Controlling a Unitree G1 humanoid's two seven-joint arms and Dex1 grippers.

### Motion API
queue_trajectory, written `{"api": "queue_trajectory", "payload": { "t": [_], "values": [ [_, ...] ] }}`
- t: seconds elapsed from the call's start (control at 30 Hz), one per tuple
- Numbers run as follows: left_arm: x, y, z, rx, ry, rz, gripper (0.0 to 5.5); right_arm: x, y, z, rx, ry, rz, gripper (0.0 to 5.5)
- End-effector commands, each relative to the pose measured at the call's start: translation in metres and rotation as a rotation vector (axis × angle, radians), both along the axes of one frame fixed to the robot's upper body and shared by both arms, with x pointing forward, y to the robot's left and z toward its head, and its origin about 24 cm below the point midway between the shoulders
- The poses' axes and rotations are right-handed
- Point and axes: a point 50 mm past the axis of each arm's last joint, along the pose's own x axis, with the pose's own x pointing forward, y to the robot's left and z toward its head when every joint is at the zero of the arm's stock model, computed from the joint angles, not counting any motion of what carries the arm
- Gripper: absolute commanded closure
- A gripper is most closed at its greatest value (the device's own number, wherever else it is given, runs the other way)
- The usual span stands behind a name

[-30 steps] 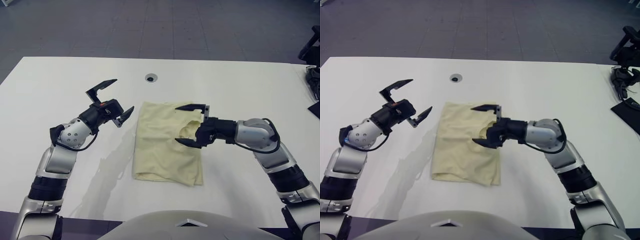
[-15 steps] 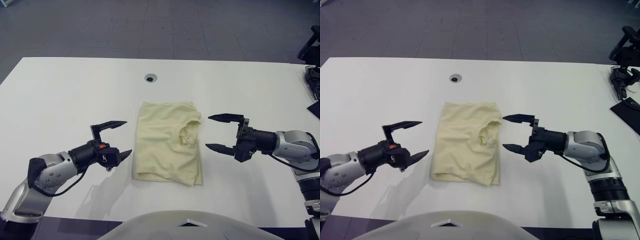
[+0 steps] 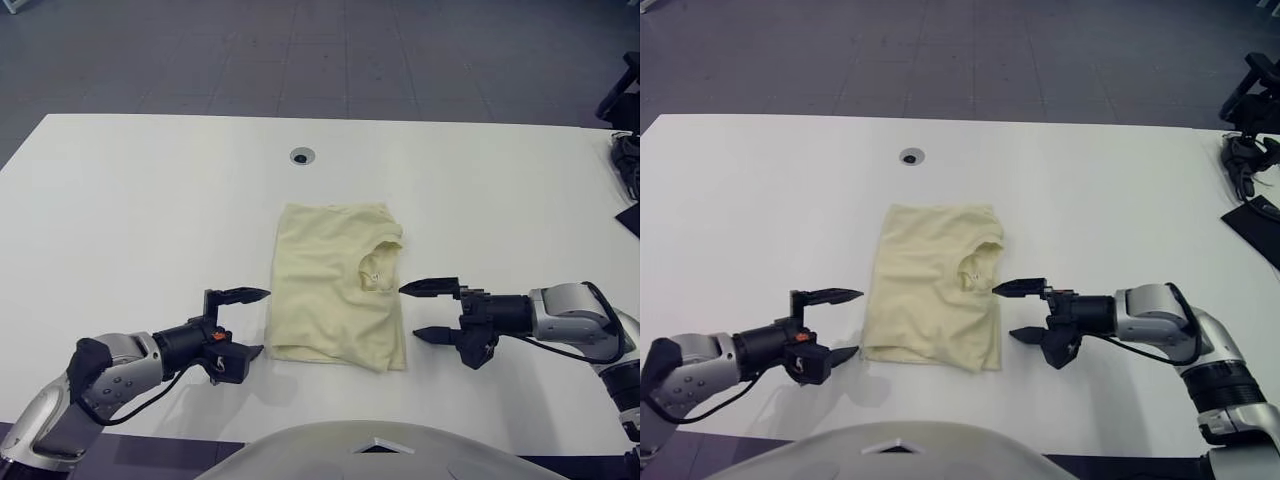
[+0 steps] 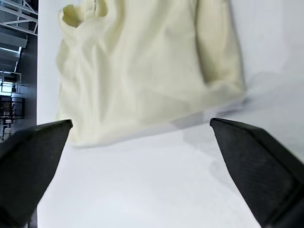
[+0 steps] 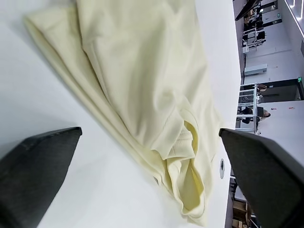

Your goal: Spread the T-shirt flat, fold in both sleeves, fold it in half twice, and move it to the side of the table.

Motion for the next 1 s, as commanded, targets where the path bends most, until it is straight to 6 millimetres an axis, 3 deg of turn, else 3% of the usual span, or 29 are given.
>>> {"api": "queue_trajectory", "payload": {
  "t": [0.03, 0.27, 0.37, 1.0],
  "values": [
    [0.0, 0.001, -0.011, 0.049, 0.053, -0.023, 0.1, -0.007, -0.001, -0.004, -0.046, 0.054, 0.01, 0.12],
    [-0.007, 0.003, -0.019, 0.075, 0.13, -0.031, 0.1, -0.02, 0.005, -0.009, -0.047, 0.16, 0.016, 0.12],
    [-0.01, 0.003, -0.02, 0.083, 0.145, -0.035, 0.31, -0.022, 0.01, -0.008, -0.033, 0.17, 0.029, 0.43],
    [-0.018, -0.004, -0.025, 0.061, 0.205, -0.056, 3.81, -0.025, 0.03, -0.013, 0.004, 0.222, 0.084, 3.63]
  ]
}}
